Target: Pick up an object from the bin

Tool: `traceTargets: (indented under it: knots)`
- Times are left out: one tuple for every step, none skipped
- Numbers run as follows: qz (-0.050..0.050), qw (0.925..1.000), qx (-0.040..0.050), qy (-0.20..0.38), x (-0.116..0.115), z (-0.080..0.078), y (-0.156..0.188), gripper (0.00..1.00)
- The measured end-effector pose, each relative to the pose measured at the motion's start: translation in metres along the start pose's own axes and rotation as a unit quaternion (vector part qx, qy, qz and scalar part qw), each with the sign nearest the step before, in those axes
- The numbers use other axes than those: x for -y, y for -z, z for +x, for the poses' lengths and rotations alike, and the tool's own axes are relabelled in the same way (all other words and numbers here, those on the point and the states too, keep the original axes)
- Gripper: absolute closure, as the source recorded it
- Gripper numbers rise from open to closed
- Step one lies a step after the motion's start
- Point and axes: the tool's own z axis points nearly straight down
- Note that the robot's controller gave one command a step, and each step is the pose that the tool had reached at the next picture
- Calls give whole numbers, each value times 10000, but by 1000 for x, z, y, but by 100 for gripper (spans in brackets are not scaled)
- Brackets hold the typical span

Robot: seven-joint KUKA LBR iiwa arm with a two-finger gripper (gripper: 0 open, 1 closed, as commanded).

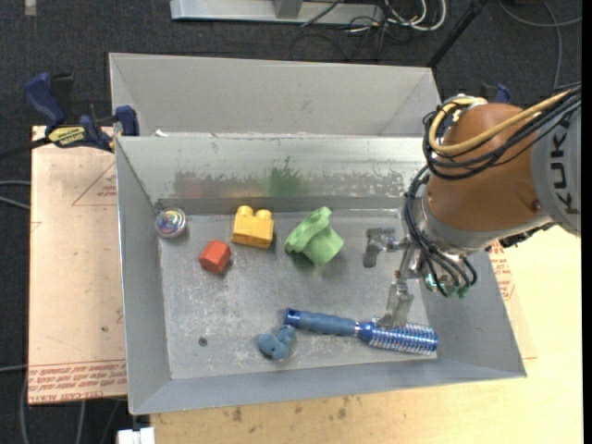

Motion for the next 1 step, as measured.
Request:
traceTargets:
  knots:
    - [-3, 9991, 31, -419, 30, 21, -135, 0]
